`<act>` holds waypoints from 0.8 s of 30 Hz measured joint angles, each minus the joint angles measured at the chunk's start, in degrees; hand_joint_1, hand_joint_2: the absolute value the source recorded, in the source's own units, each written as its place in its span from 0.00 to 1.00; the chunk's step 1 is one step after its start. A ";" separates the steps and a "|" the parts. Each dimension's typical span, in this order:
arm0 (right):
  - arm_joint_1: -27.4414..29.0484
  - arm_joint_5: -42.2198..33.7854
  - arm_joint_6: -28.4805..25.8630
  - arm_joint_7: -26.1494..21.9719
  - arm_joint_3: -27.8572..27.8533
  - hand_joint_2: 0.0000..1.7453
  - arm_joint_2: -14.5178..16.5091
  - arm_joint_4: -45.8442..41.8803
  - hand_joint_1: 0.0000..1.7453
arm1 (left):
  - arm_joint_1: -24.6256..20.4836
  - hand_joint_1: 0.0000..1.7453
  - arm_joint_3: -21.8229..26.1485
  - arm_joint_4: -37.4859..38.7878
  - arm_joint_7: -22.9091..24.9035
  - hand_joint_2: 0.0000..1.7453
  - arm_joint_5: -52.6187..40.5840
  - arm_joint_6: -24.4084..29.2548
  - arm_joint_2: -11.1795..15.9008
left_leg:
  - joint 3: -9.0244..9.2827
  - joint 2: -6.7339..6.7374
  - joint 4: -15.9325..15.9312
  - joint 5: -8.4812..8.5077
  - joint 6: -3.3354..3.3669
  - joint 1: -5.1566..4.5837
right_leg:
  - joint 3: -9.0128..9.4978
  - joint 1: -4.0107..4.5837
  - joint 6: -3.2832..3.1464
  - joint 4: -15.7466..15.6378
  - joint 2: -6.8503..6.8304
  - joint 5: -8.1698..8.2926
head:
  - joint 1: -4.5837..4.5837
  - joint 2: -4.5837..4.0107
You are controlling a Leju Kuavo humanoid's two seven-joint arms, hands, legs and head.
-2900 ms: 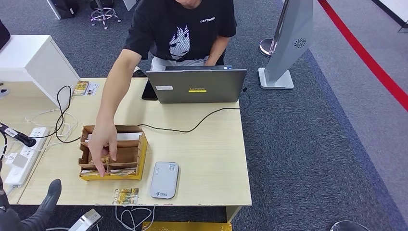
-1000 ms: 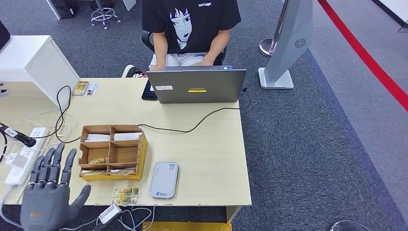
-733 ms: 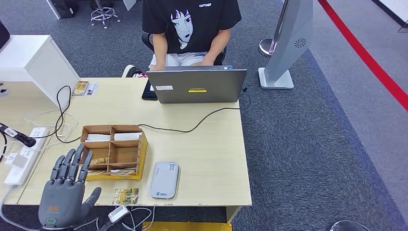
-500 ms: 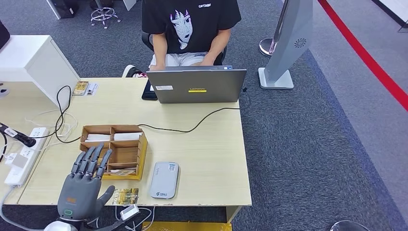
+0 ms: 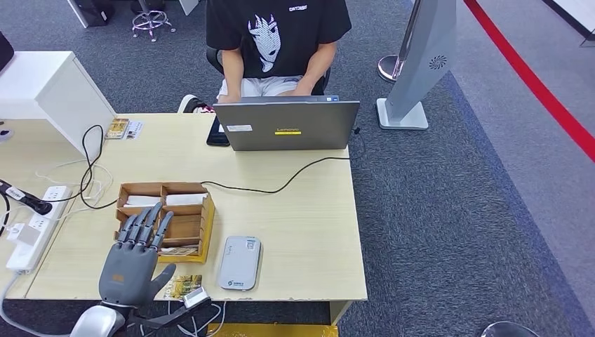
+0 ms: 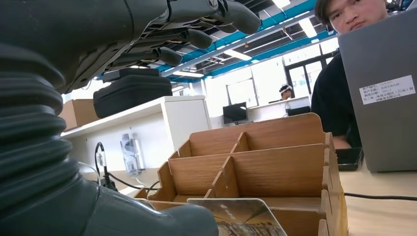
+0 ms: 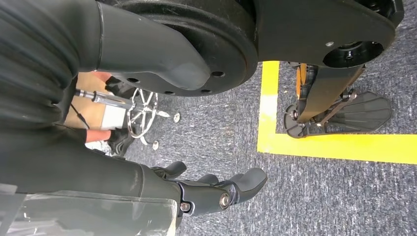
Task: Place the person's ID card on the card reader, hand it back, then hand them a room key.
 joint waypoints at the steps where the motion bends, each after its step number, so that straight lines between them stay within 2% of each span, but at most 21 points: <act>1: 0.00 0.07 0.02 0.01 0.01 1.00 -0.01 0.00 0.00 | -0.13 0.00 0.00 0.26 0.02 1.00 -0.07 0.09 0.00 | 0.00 0.00 0.00 0.00 0.00 0.00 | 0.00 0.00 0.00 0.00 0.00 0.00 | 0.00 0.00; 24: -0.09 0.78 0.50 -0.02 0.28 1.00 -0.14 0.00 0.00 | -3.73 0.00 0.00 8.26 0.56 1.00 -1.24 0.58 0.05 | 0.00 0.00 0.00 0.01 -0.01 0.00 | 0.00 0.00 -0.01 0.00 0.00 0.00 | 0.00 0.00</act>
